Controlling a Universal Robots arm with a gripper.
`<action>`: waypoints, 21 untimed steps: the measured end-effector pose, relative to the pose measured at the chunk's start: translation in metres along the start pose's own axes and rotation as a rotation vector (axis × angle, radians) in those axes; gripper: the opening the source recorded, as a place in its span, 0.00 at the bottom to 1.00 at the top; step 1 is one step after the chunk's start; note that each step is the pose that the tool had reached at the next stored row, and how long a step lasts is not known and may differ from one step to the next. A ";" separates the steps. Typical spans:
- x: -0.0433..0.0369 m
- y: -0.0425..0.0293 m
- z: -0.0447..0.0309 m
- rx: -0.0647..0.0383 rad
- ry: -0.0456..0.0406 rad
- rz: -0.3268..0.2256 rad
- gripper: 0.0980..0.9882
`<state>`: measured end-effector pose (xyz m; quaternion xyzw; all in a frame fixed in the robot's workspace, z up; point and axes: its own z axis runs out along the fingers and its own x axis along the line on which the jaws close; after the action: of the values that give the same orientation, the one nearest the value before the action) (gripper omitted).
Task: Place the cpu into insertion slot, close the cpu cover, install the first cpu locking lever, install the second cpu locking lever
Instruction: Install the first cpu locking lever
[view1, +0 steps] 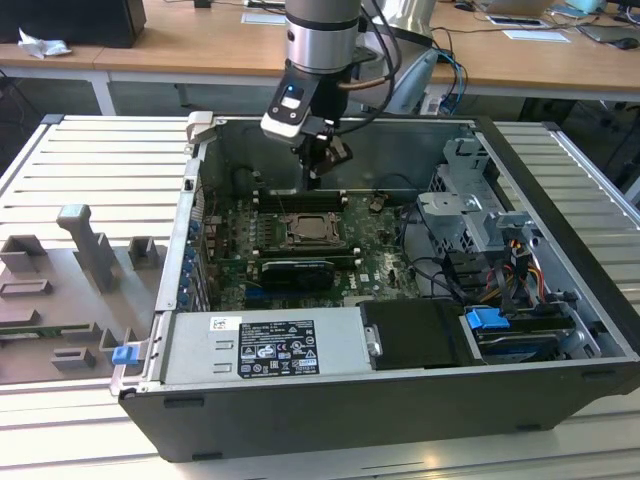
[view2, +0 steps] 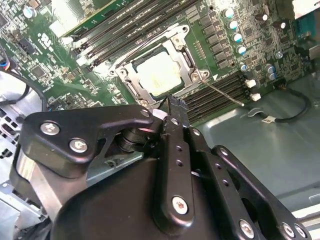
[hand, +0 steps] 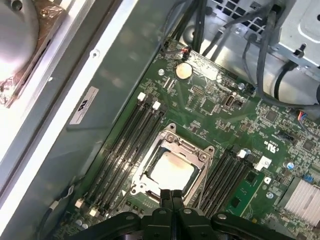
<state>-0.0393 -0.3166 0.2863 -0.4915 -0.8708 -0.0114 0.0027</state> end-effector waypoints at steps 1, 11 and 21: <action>0.0000 0.0000 0.0000 0.000 0.0004 -0.024 0.01; 0.0000 0.0000 0.0000 0.004 0.0041 -0.239 0.01; 0.0000 0.0000 0.0001 0.007 0.0072 -0.418 0.01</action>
<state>-0.0393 -0.3166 0.2862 -0.3001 -0.9538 -0.0106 0.0050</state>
